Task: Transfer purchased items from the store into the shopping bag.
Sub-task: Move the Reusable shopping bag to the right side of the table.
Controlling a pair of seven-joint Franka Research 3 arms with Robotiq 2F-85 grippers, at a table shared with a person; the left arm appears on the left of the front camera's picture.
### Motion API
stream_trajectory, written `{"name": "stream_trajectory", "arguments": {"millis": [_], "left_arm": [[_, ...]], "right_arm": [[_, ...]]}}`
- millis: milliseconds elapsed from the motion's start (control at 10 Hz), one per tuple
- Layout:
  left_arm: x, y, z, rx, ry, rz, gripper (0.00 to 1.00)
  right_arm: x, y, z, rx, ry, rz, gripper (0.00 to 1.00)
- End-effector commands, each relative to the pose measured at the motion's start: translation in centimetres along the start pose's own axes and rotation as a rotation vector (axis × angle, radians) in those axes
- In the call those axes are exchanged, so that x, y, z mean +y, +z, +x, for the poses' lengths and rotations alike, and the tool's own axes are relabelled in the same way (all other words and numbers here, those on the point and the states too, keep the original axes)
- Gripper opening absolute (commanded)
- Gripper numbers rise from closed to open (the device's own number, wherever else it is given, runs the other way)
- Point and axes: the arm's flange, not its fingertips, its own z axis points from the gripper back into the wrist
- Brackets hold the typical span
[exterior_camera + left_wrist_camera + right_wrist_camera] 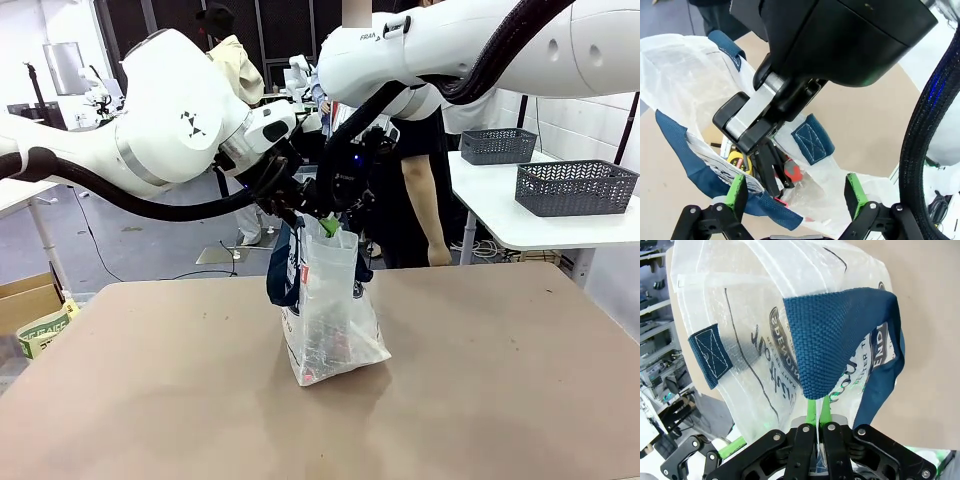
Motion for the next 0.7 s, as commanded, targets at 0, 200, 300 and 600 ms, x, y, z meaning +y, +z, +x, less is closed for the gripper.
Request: {"name": "stream_trajectory", "arguments": {"millis": [0,200,300,600], "left_arm": [[0.0,0.5,-0.3,-0.016,0.071,-0.034,1.00],[-0.1,0.4,-0.2,-0.014,0.106,-0.045,1.00],[-0.3,0.2,-0.2,0.006,0.124,-0.050,1.00],[-0.9,-0.7,0.2,0.029,0.189,-0.028,1.00]], "right_arm": [[0.7,0.2,0.3,-0.012,-0.006,-0.006,0.00],[0.9,0.2,0.2,-0.014,-0.003,-0.014,0.00],[1.1,-0.1,0.1,-0.012,-0.005,-0.015,0.00],[1.7,-0.6,0.1,-0.008,0.006,-0.023,0.00]]}}
